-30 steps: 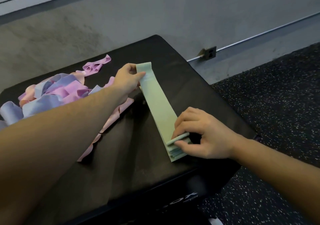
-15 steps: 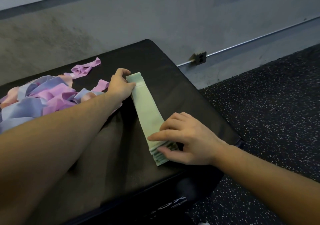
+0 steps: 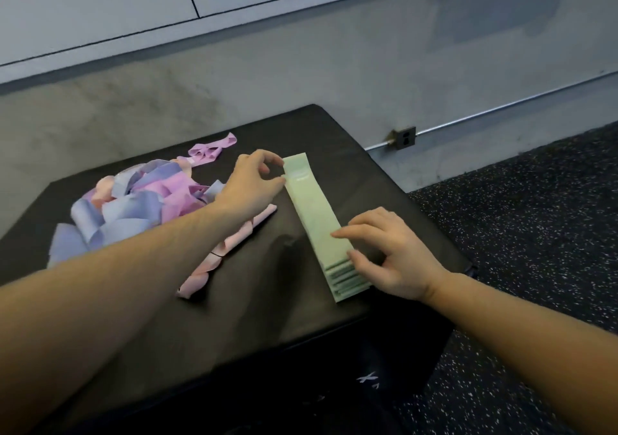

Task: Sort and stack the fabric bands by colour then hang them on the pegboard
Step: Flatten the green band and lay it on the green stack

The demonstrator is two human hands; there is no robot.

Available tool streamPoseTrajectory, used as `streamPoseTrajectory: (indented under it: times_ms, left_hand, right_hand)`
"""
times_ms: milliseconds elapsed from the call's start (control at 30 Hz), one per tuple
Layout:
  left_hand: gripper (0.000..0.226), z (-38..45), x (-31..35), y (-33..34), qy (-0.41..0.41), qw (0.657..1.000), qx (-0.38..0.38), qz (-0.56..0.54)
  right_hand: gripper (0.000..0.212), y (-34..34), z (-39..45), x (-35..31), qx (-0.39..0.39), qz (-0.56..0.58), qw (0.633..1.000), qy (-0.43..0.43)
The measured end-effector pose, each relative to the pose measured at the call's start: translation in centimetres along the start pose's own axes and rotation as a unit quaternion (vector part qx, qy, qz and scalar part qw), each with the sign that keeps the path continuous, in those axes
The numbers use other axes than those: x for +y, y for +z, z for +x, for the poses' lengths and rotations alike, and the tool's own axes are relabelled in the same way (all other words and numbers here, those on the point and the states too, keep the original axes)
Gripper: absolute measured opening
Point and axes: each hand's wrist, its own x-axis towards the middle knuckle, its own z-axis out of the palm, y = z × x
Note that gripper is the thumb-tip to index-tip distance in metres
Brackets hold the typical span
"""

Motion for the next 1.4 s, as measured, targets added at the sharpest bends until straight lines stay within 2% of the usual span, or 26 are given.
streamPoseTrajectory:
  times_ms: [167, 300, 467, 600, 767, 867, 967, 1133, 1300, 1400]
  left_hand:
    - [0.017, -5.0, -1.6, -4.3, 0.020, 0.999, -0.015, -0.024]
    - [0.012, -7.7, -2.8, -8.5, 0.023, 0.999, -0.006, -0.041]
    - [0.016, -11.8, -6.0, -13.8, 0.021, 1.000, 0.012, 0.001]
    - [0.014, -15.6, -10.8, -16.5, -0.020, 0.999, 0.041, -0.007]
    - [0.023, -20.0, -17.5, -18.1, -0.054, 0.992, 0.112, 0.017]
    - [0.024, -21.7, -21.4, -18.5, -0.112, 0.983, 0.147, 0.008]
    - [0.041, -22.3, -23.9, -18.2, -0.160, 0.976, 0.148, -0.010]
    - [0.067, -21.0, -25.4, -17.3, -0.108, 0.984, 0.109, 0.086]
    - [0.045, -19.9, -27.2, -16.2, -0.033, 0.988, 0.066, 0.133]
    - [0.051, -19.9, -27.7, -15.7, -0.027, 0.988, 0.073, 0.135]
  right_hand:
    - [0.024, 0.2, 1.6, -2.7, 0.018, 0.008, 1.000, -0.001]
    - [0.027, 0.6, 4.0, -5.9, -0.008, 0.017, 1.000, -0.011]
    - [0.029, 2.2, 7.5, -11.0, -0.072, 0.055, 0.996, -0.016]
    - [0.027, 4.5, 9.0, -14.4, -0.128, 0.076, 0.988, -0.039]
    - [0.030, 7.4, 10.6, -17.9, -0.188, 0.104, 0.976, -0.046]
    - [0.027, 9.6, 11.8, -19.9, -0.194, 0.122, 0.971, -0.062]
    - [0.025, 12.2, 13.2, -22.1, -0.203, 0.106, 0.968, -0.100]
    - [0.028, 16.4, 16.2, -25.2, -0.262, 0.077, 0.950, -0.154]
    - [0.040, 21.9, 20.7, -25.8, -0.326, 0.089, 0.931, -0.142]
    - [0.058, 24.9, 22.6, -24.8, -0.382, 0.038, 0.912, -0.146]
